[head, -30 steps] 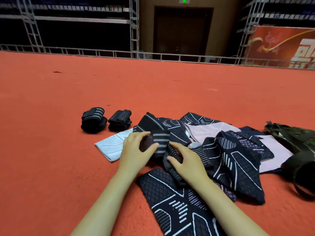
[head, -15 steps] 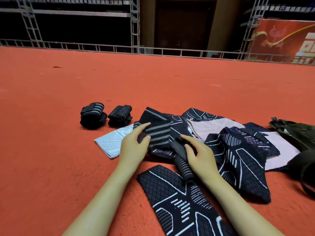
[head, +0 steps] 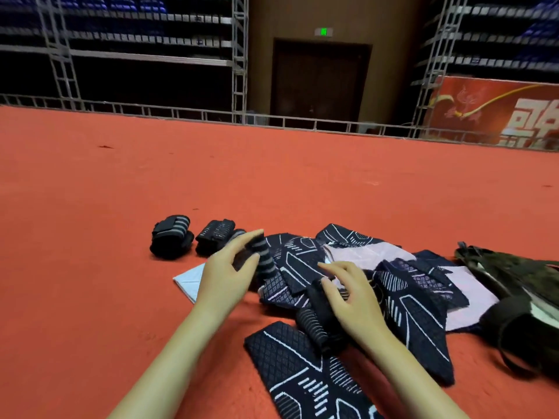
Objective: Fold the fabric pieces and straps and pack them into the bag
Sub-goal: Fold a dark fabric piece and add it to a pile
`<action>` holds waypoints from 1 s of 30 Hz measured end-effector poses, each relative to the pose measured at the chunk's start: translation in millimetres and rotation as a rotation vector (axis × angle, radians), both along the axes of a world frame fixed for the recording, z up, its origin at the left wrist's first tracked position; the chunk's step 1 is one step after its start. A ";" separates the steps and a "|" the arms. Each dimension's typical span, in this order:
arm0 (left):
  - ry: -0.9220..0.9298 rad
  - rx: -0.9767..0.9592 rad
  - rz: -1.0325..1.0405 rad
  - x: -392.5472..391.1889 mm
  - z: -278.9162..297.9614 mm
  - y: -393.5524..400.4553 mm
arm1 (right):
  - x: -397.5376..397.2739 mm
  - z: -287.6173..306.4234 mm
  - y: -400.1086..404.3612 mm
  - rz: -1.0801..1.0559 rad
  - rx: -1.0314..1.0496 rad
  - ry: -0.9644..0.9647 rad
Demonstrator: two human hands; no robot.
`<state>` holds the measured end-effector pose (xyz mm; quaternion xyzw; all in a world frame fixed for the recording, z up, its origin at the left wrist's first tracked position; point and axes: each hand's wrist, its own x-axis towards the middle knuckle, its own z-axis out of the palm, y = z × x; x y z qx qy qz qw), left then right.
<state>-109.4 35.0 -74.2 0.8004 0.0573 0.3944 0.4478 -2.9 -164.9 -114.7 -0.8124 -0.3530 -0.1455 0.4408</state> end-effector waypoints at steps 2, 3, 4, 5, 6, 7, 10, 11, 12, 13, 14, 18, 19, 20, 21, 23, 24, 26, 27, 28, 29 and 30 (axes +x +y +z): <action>0.010 0.100 -0.057 -8.5 38.8 1.1 | -3.7 37.9 11.5 0.102 0.070 0.058; 0.025 0.149 -0.094 -13.9 61.1 0.2 | -5.6 58.9 18.7 0.154 0.097 0.079; 0.030 0.186 -0.140 -19.7 83.4 -1.5 | -9.2 80.5 26.1 0.209 0.120 0.098; 0.026 0.217 -0.194 -26.5 105.7 -4.0 | -13.1 100.4 34.1 0.272 0.145 0.124; 0.017 0.251 -0.240 -34.3 127.8 -6.8 | -18.9 119.6 41.6 0.345 0.179 0.156; 0.005 0.288 -0.269 -42.2 149.1 -9.4 | -23.6 137.2 47.8 0.409 0.219 0.200; -0.073 0.349 -0.286 -65.9 206.5 -12.2 | -33.4 181.2 63.3 0.545 0.358 0.318; -0.106 0.334 -0.287 -72.3 222.7 -11.0 | -36.0 192.4 67.7 0.559 0.383 0.335; -0.139 0.306 -0.285 -78.1 237.3 -9.5 | -38.4 202.2 71.6 0.563 0.394 0.351; -0.172 0.276 -0.278 -83.3 250.4 -8.6 | -43.1 210.4 73.3 0.560 0.393 0.375; -0.196 0.242 -0.268 -87.5 261.2 -8.0 | -51.3 216.9 72.9 0.569 0.407 0.397; -0.162 0.121 -0.298 -97.5 283.8 -12.1 | -86.9 234.8 65.2 0.692 0.513 0.344; -0.140 0.109 -0.317 -98.7 286.2 -13.3 | -94.4 238.8 61.8 0.723 0.537 0.334; -0.124 0.094 -0.336 -99.8 288.6 -14.4 | -103.8 244.2 57.6 0.764 0.569 0.351; -0.119 0.070 -0.355 -101.2 291.4 -15.7 | -112.3 248.6 53.9 0.807 0.602 0.408; -0.128 -0.023 -0.403 -103.1 296.6 -18.7 | -125.4 251.6 44.7 0.888 0.611 0.534; -0.139 -0.089 -0.434 -103.5 298.8 -19.8 | -129.5 248.2 38.8 0.909 0.587 0.555; -0.152 -0.204 -0.461 -103.8 299.5 -19.8 | -133.4 233.2 24.0 0.875 0.511 0.562; -0.139 -0.231 -0.446 -103.6 296.6 -18.2 | -133.0 222.8 15.5 0.847 0.456 0.582; -0.109 -0.232 -0.416 -103.0 291.2 -15.3 | -132.5 212.0 5.2 0.812 0.403 0.618; -0.072 -0.221 -0.387 -102.2 283.6 -12.7 | -130.4 200.6 -5.7 0.764 0.363 0.655; -0.036 -0.208 -0.366 -101.3 274.0 -10.1 | -127.5 189.2 -17.7 0.702 0.337 0.687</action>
